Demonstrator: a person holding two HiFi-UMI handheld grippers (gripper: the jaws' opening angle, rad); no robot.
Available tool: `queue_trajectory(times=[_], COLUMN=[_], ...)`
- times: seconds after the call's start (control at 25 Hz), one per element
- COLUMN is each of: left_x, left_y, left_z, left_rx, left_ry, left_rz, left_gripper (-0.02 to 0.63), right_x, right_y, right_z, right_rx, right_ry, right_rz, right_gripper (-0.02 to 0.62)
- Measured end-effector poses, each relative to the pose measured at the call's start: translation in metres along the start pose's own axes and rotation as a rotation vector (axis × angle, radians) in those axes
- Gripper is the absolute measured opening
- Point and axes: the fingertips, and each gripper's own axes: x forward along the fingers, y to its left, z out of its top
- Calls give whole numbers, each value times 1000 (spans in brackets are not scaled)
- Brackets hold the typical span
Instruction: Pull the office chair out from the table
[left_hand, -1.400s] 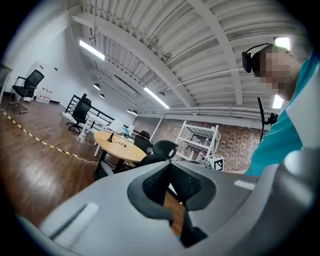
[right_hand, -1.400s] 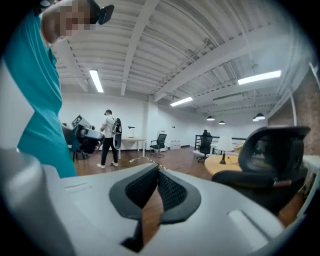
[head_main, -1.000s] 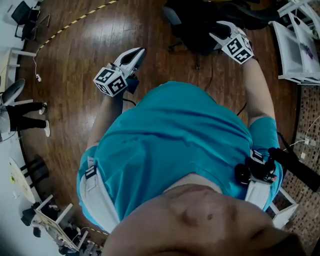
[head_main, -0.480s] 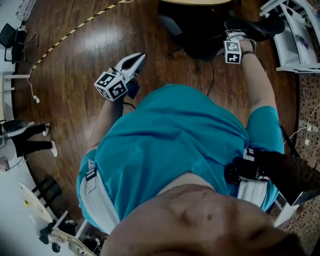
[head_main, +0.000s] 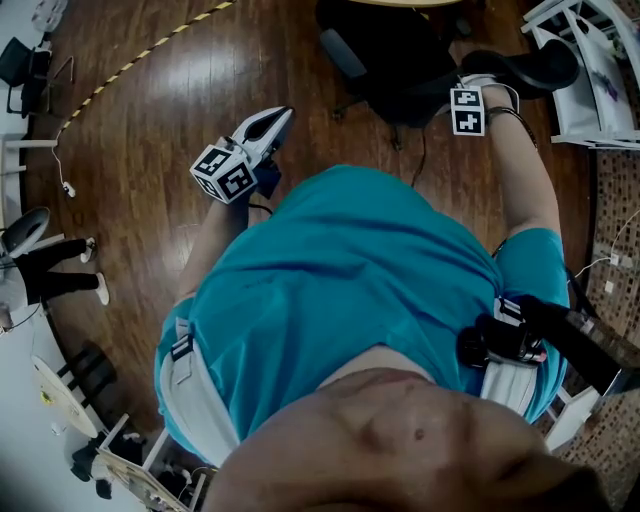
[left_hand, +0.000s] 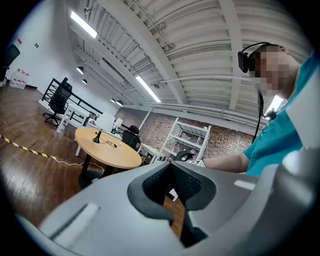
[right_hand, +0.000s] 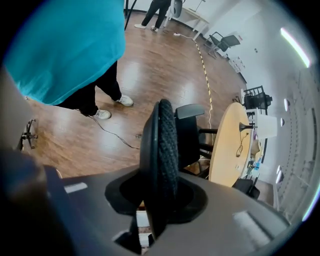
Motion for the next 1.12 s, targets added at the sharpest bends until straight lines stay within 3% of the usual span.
queue_trajectory(times=[0.28, 0.44, 0.6, 0.72, 0.84, 0.96, 1.08, 1.12], left_x=[7, 5, 39, 58, 64, 60, 44, 38], left_y=[-58, -128, -149, -163, -183, -209, -225, -227], left_z=[-44, -103, -93, -100, -108, -130, -157, -164], left_rx=[10, 30, 32, 35, 32, 42, 33, 22], left_ry=[-1, 17, 22, 38, 40, 37, 42, 41], left_rz=[-9, -33, -57, -65, -71, -78, -56, -47], left_gripper=[2, 2, 2, 2, 2, 2, 2, 2], right_x=[-7, -14, -43, -65, -69, -51, -71, -68], right_y=[109, 216, 229, 253, 273, 299, 329, 330], right_z=[-3, 0, 6, 8, 4, -13, -8, -7], right_rx=[-3, -7, -33, -56, -88, -138, -108, -103], right_ry=[-8, -31, -54, -54, -71, -44, -82, -89], right_rz=[-41, -91, -122, -80, -103, -155, -93, -115], right_gripper=[81, 81, 79, 78, 80, 80, 81, 80])
